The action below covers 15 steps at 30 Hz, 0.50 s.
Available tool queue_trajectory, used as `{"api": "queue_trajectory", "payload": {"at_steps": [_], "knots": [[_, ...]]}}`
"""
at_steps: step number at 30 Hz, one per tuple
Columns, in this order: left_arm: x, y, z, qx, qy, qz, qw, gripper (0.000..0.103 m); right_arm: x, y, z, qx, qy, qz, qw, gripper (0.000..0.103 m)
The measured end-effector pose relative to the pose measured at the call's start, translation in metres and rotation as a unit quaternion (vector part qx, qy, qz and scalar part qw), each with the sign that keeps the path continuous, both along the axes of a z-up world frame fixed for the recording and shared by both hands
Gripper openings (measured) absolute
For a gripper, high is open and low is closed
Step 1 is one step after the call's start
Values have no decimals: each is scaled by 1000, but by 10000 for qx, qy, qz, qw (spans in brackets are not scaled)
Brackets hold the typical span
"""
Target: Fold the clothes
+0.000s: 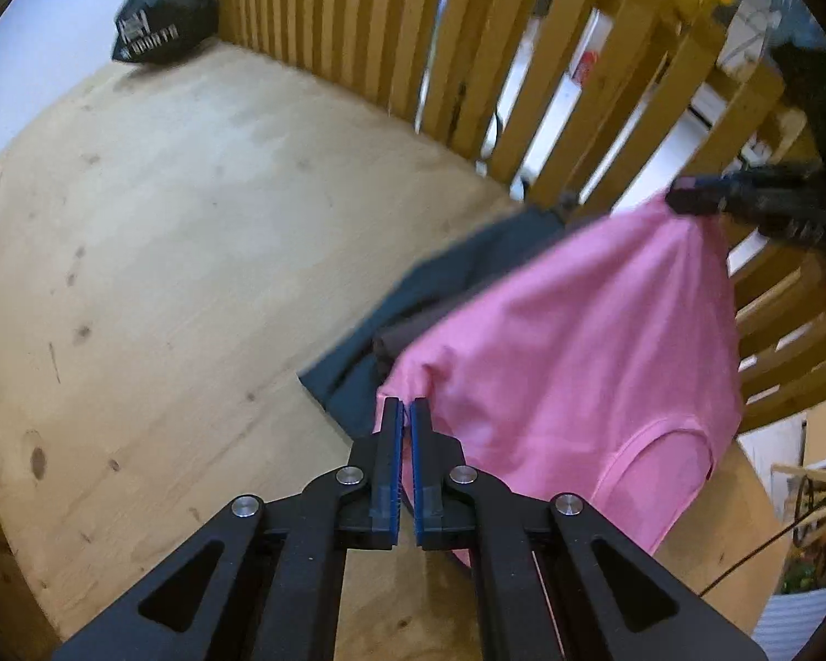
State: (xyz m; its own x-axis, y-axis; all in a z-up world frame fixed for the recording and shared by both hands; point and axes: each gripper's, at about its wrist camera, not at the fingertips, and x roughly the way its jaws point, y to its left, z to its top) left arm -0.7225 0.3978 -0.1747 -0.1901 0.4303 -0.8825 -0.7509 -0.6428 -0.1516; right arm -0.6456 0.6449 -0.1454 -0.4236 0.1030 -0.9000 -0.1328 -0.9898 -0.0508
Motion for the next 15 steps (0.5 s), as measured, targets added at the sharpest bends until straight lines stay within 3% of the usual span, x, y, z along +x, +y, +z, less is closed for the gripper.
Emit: {"api": "queue_trajectory", "payload": {"at_steps": [3, 5, 7, 9, 12, 15], "knots": [[-15, 7, -12, -358, 14, 237, 9991, 6, -19, 6, -24, 195, -319, -249, 9990, 17], [-25, 10, -23, -796, 32, 543, 9953, 7, -28, 7, -30, 230, -587, -435, 9971, 18], [-26, 6, -20, -623, 36, 713, 9955, 6, -27, 6, -16, 141, -388, -487, 9980, 21], [-21, 6, -12, -530, 210, 670, 9961, 11, -20, 7, 7, 380, -64, -530, 9979, 34], [-11, 14, 2, -354, 441, 494, 9972, 7, -17, 13, 32, 114, 254, -508, 9983, 35], [-5, 30, 3, -33, 210, 204, 9996, 8, -20, 5, 30, 186, 97, -342, 9992, 35]]}}
